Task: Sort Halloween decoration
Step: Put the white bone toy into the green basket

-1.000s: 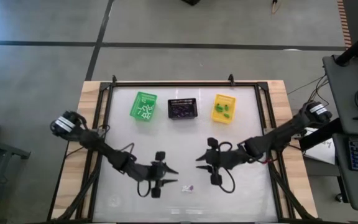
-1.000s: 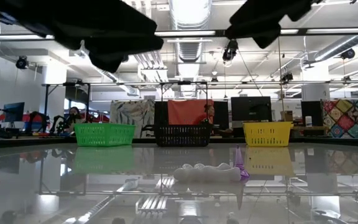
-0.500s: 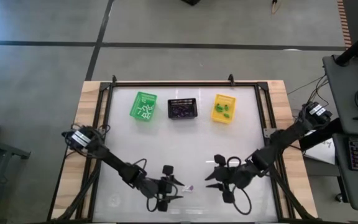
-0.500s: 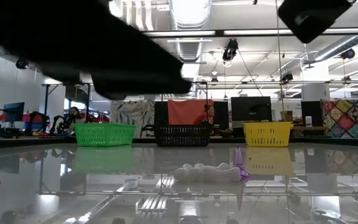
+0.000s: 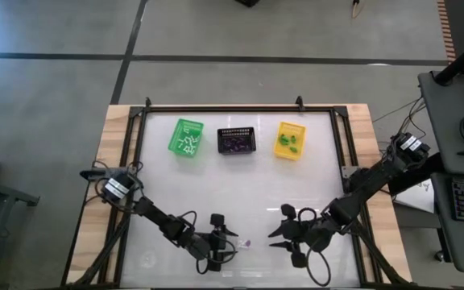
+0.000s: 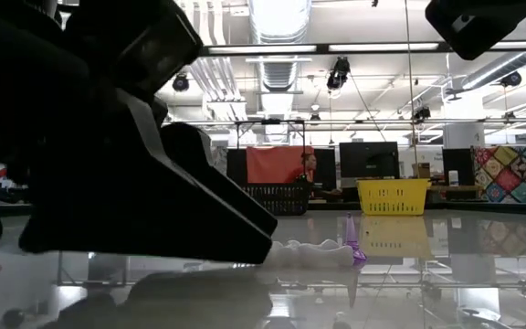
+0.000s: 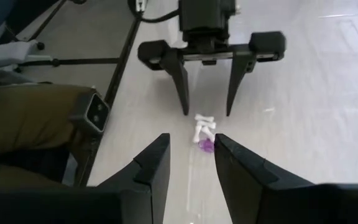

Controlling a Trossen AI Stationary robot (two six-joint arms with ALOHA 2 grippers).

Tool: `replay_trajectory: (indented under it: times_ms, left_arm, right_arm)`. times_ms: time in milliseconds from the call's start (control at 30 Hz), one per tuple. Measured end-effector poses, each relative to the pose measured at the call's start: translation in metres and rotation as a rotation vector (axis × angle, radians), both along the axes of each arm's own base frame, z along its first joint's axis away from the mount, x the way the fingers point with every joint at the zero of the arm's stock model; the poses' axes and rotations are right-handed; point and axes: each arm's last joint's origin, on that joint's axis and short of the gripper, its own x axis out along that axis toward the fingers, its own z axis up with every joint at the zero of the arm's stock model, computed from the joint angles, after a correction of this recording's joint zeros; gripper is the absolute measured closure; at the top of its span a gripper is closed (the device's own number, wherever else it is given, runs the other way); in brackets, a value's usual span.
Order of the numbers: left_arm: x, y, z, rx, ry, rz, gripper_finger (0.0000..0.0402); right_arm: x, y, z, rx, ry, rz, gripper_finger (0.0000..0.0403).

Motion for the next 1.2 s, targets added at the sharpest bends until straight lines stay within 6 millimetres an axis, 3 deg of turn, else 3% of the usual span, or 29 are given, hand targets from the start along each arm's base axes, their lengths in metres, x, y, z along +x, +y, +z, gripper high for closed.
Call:
replay_trajectory:
  times_ms: [367, 900, 1200]
  left_arm:
    - [0.0024, 0.0008, -0.009, -0.002, -0.012, -0.003, 0.018]
    - [0.0036, 0.003, -0.0094, 0.015, -0.008, -0.004, 0.0268]
    - [0.0037, 0.0032, -0.0087, 0.016, -0.008, -0.001, 0.0296]
  right_arm:
    - [0.0013, 0.0001, -0.0036, -0.008, 0.004, -0.031, 0.0285]
    - [0.0019, 0.0002, -0.0047, -0.011, 0.002, -0.045, 0.0284]
    - [0.0019, 0.0002, -0.0047, -0.011, 0.002, -0.045, 0.0284]
